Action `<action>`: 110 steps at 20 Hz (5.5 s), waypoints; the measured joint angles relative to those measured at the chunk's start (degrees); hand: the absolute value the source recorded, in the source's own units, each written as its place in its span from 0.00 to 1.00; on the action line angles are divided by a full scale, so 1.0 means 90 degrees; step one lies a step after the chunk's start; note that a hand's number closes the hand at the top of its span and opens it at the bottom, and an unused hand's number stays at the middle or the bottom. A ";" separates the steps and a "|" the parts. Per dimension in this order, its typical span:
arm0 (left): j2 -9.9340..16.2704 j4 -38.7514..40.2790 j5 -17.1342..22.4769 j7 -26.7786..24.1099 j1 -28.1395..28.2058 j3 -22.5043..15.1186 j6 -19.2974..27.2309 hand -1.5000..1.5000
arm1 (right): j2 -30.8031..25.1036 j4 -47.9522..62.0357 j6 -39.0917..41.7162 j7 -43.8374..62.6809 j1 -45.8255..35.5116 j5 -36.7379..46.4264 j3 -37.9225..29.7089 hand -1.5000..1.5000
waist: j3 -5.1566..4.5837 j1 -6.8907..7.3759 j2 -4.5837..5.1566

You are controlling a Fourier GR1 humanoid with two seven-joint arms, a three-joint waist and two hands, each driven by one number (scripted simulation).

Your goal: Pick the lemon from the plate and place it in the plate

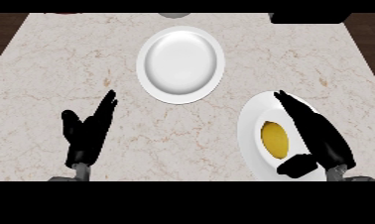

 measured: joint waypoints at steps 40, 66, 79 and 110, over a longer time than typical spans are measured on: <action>-0.0324 0.0190 -0.0306 0.0238 -0.0396 -0.0141 -0.0488 0.50 | 0.2745 0.1248 -0.2841 0.4039 -0.3335 0.3603 0.3086 1.00 | -0.0030 0.0820 0.0010; -0.0279 0.0038 -0.0286 0.0158 -0.0249 0.0036 -0.0435 0.50 | 0.2712 0.3777 -0.5974 0.4467 -0.4553 0.5264 0.1421 1.00 | 0.0009 0.0515 0.0128; -0.0316 0.0048 -0.0333 0.0166 -0.0365 0.0041 -0.0438 0.50 | 0.2771 0.6373 -0.6963 0.4069 -0.5389 0.3357 0.0145 0.00 | 0.0012 0.0574 0.0200; -0.0321 -0.0015 -0.0329 0.0118 -0.0043 0.0360 -0.0354 0.50 | 0.2769 0.3984 -0.7182 -0.2197 -0.2925 -0.3013 0.0410 0.00 | 0.0008 0.0039 0.0013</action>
